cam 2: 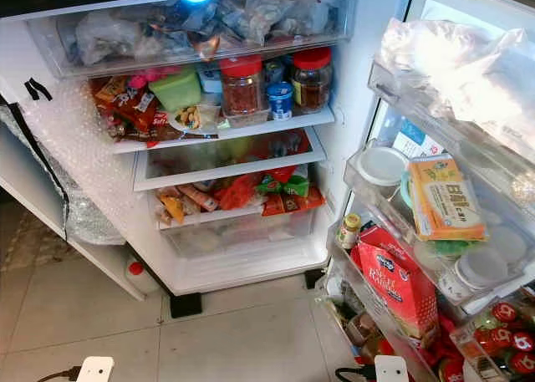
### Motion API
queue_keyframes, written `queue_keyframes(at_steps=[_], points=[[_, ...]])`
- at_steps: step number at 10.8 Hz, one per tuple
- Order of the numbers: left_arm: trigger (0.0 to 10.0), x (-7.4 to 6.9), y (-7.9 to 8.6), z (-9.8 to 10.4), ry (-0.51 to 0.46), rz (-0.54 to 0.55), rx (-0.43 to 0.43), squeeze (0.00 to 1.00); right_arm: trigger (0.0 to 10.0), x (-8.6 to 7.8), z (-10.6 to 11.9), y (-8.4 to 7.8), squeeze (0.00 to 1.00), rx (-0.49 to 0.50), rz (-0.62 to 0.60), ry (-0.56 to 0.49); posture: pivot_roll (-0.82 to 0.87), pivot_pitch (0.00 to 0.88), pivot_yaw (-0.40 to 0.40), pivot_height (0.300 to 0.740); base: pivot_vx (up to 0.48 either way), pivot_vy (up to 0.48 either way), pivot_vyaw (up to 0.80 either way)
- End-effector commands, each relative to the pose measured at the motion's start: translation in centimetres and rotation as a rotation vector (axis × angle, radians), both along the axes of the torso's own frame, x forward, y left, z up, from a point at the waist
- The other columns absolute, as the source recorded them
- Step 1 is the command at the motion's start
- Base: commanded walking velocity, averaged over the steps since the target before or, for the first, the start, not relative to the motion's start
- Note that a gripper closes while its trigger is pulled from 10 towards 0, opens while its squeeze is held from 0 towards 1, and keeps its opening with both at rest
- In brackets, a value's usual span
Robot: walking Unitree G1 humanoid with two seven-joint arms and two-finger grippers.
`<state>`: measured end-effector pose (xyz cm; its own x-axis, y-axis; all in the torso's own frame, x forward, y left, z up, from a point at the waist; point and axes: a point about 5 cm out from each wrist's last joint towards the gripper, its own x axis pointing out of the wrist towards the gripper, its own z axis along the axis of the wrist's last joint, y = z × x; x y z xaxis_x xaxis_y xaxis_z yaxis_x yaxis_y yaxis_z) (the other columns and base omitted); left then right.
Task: Restocking fridge
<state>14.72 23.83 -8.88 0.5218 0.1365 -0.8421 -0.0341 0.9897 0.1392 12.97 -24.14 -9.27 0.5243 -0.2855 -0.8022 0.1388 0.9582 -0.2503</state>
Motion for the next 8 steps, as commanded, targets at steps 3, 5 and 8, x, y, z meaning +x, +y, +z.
queue_keyframes(at_steps=[3,5,8], points=[[10.0,-0.77,0.62,-0.14,0.028,-0.003,0.012,0.0,10.0,-0.57,-0.26,0.19,0.0,-0.001,0.01,0.026,-0.01,0.085,0.083,0.74,0.0,0.0,0.0],[10.0,-0.74,0.62,-0.12,0.026,-0.005,0.013,0.0,10.0,-0.56,-0.27,0.22,0.0,0.0,0.013,0.028,-0.01,0.077,0.086,0.74,0.0,0.0,0.0],[10.0,-0.71,0.61,-0.11,0.025,-0.01,0.01,0.0,10.0,-0.56,-0.29,0.27,0.0,0.003,0.015,0.031,-0.01,0.071,0.091,0.74,0.277,0.0,0.0]])
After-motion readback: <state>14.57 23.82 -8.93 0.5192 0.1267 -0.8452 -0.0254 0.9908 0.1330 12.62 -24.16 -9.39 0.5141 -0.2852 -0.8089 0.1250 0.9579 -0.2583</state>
